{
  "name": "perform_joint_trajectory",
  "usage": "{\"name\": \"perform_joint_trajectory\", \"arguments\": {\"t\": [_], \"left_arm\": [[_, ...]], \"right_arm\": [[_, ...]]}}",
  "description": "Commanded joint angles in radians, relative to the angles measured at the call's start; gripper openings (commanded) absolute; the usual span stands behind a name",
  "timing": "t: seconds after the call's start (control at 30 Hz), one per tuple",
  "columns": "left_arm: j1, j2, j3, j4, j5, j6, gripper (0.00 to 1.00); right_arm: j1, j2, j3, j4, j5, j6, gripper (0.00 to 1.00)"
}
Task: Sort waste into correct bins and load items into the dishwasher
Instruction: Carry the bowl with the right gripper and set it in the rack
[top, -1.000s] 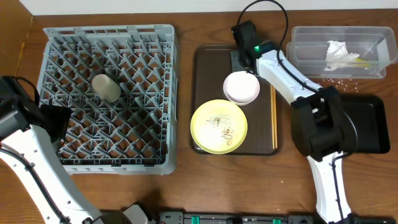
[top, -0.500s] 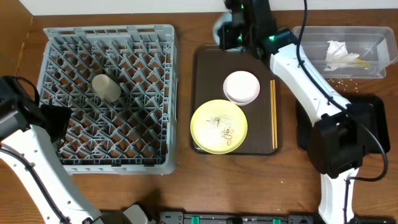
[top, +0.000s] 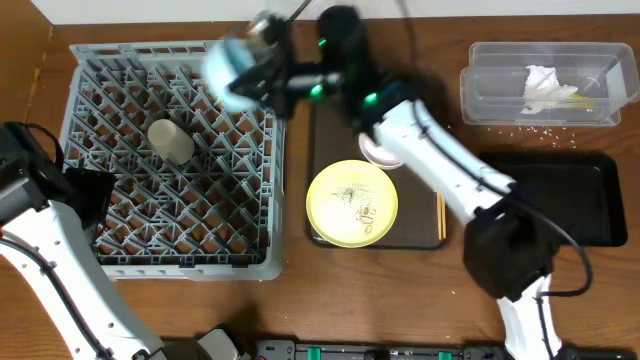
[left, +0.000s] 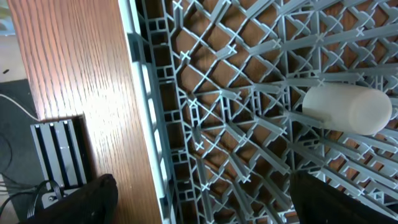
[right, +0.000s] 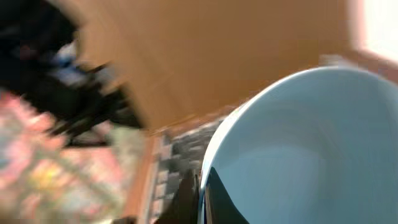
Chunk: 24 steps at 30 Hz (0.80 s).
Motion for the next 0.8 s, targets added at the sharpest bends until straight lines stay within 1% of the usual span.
{"name": "perform_joint_trajectory", "arguments": {"t": [0.0,0.23,0.4,0.43,0.47,0.57,0.67,0.77], "left_arm": [[0.005,-0.004,0.000,-0.003,-0.006,-0.013,0.90],[0.005,-0.004,0.000,-0.003,-0.006,-0.013,0.90],[0.005,-0.004,0.000,-0.003,-0.006,-0.013,0.90],[0.005,-0.004,0.000,-0.003,-0.006,-0.013,0.89],[0.005,-0.004,0.000,-0.003,-0.006,-0.013,0.89],[0.005,-0.004,0.000,-0.003,-0.006,-0.013,0.89],[0.005,-0.004,0.000,-0.003,-0.006,-0.013,0.89],[0.005,-0.004,0.000,-0.003,-0.006,-0.013,0.90]], "right_arm": [[0.063,0.083,0.013,0.097,-0.263,0.019,0.01],[0.090,0.173,0.013,0.275,-0.388,0.158,0.01],[0.097,0.236,0.013,0.343,-0.398,0.248,0.01],[0.098,0.251,0.013,0.365,-0.398,0.278,0.01],[0.101,0.274,0.013,0.415,-0.398,0.356,0.01],[0.116,0.307,0.013,0.500,-0.393,0.489,0.01],[0.139,0.336,0.013,0.525,-0.361,0.631,0.01],[0.150,0.354,0.013,0.525,-0.325,0.682,0.01]]}}
